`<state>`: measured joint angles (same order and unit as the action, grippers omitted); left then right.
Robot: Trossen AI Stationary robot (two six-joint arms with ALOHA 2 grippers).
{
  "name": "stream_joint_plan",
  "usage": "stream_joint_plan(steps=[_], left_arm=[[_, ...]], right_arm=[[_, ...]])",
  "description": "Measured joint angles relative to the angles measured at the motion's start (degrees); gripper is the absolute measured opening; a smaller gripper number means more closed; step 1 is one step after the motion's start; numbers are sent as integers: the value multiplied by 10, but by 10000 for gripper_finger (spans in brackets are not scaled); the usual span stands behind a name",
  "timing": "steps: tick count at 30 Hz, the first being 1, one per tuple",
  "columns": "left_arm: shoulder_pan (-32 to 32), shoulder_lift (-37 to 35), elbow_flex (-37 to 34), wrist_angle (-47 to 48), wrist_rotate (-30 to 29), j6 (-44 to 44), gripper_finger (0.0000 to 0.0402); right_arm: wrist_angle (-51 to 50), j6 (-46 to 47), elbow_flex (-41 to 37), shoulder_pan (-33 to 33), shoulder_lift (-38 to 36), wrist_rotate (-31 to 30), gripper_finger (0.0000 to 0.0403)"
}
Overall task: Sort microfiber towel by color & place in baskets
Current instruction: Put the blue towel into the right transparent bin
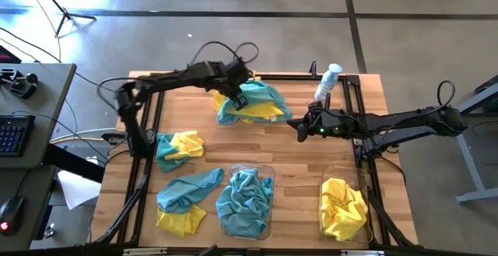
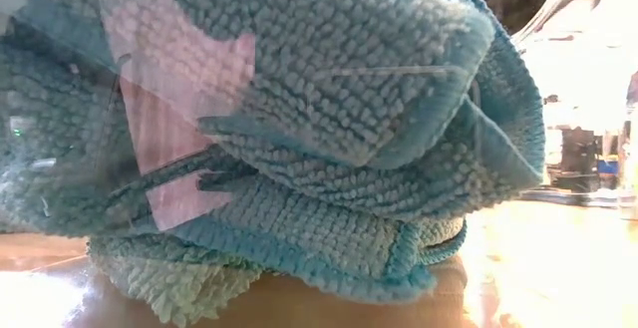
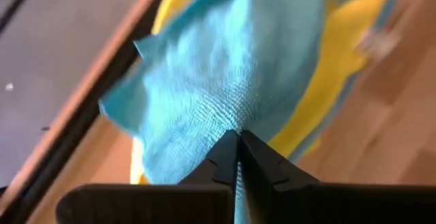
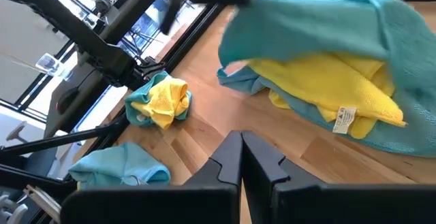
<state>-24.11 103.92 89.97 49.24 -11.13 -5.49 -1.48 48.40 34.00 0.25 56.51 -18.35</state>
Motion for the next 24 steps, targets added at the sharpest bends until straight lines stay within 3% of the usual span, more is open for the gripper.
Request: stream_joint_plan(steps=[7, 12, 18, 24], left_arm=[[56, -143, 0, -10, -42, -72, 0], [130, -222, 0, -14, -79, -149, 0], [268, -249, 0, -15, -178, -254, 0], [403, -238, 0, -43, -262, -341, 0]], right_arm=[[-32, 8, 0, 0, -3, 73, 0], [-98, 5, 0, 2, -24, 154, 0], [-184, -25, 0, 2, -71, 180, 0], [-201, -60, 0, 2, -101, 180, 0]])
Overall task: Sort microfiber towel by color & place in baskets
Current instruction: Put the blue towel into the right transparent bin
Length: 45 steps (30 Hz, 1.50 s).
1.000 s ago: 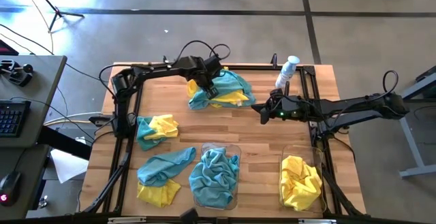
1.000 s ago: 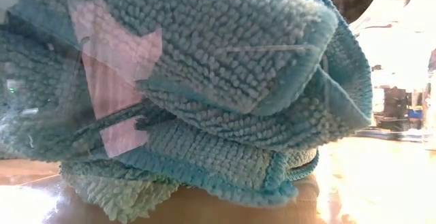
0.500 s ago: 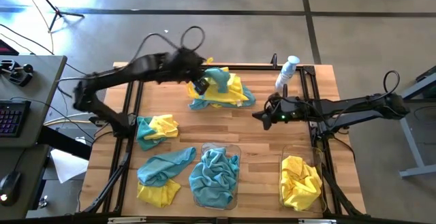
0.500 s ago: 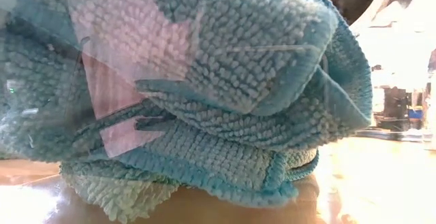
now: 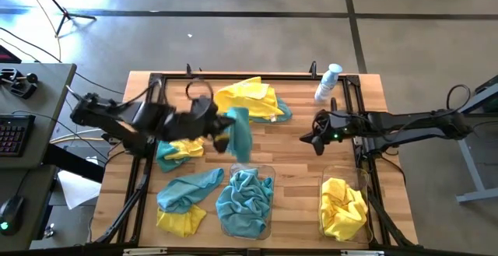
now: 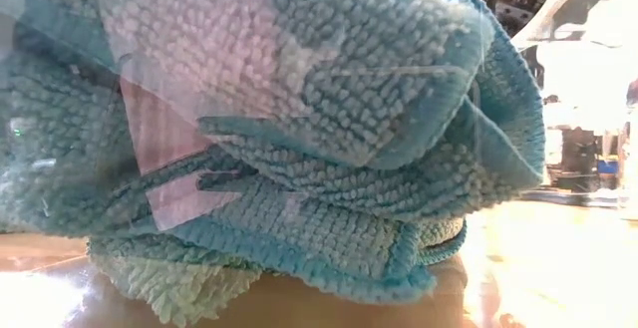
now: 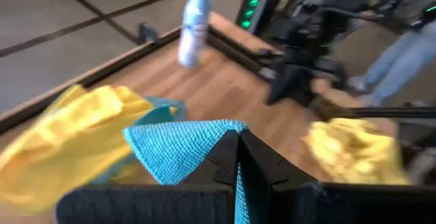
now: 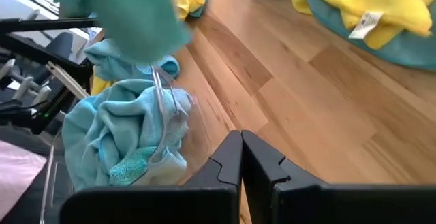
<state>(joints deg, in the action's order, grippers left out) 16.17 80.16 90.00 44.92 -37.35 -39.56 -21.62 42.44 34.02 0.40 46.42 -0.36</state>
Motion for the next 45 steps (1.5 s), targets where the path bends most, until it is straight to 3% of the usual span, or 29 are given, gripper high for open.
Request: stream_joint_plan(steps=[13, 19, 29, 38, 45], left_arm=[[223, 24, 0, -72, -126, -95, 0], [224, 68, 0, -130, -131, -98, 0], [125, 150, 0, -183, 61, -110, 0], [103, 211, 0, -45, 235, -272, 0], [71, 276, 0, -2, 264, -329, 0]], right_arm=[[-13, -30, 0, 0, -8, 9, 0], [-31, -39, 0, 0, -8, 11, 0], [-30, -52, 0, 0, -8, 13, 0], [-35, -52, 0, 0, -7, 23, 0], [-49, -54, 0, 0, -7, 24, 0]])
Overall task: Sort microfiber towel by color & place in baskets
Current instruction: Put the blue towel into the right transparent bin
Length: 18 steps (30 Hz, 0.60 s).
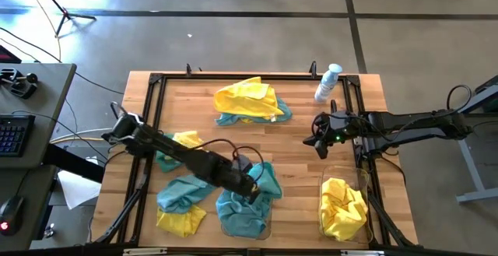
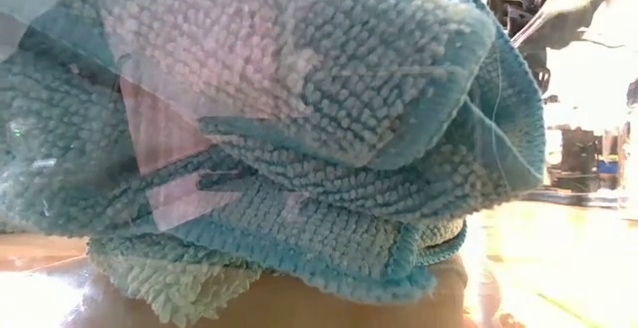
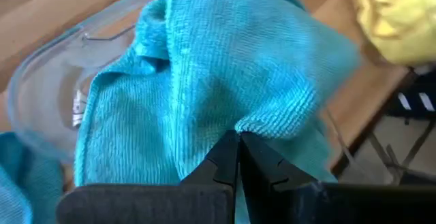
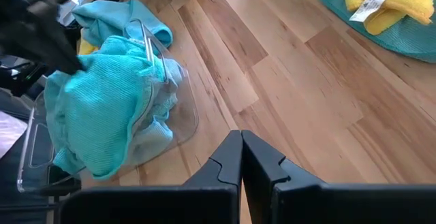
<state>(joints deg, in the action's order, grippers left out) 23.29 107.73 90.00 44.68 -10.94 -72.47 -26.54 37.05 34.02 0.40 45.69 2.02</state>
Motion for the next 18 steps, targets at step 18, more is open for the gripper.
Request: stream_joint_plan(steps=[18], left_arm=[[-16, 96, 0, -40, 36, -79, 34]], right_arm=[[-20, 0, 0, 0, 0, 0, 0]])
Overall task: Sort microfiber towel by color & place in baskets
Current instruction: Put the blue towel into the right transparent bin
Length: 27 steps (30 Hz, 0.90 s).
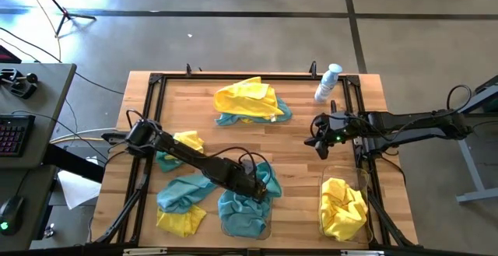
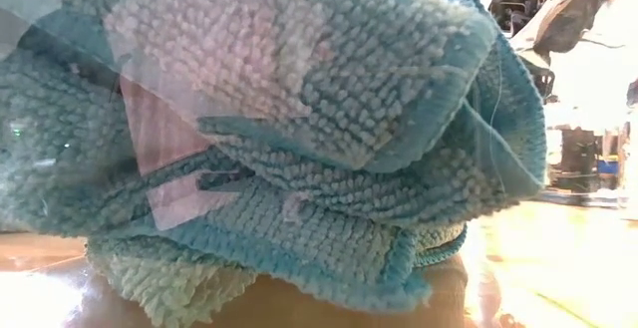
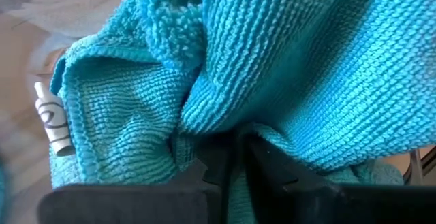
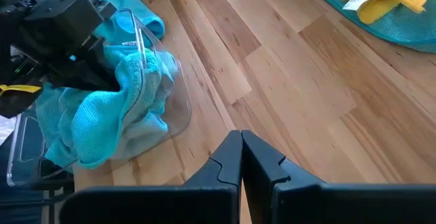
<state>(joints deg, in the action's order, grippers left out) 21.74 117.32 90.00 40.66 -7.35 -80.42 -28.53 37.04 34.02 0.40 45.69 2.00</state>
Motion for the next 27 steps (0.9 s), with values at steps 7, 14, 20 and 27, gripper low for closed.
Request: stream_joint_plan(steps=[7, 14, 20, 27], left_arm=[[0, 0, 0, -2, 7, 0, 86], [0, -6, 0, -6, 44, 0, 108], [1, -37, 1, -8, 43, -7, 107], [2, -87, 2, 13, -7, -18, 106]], right_arm=[[0, 0, 0, 0, 0, 0, 0], [0, 0, 0, 0, 0, 0, 0], [-7, -5, 0, 0, 0, 0, 0], [-10, 2, 0, 0, 0, 0, 0]])
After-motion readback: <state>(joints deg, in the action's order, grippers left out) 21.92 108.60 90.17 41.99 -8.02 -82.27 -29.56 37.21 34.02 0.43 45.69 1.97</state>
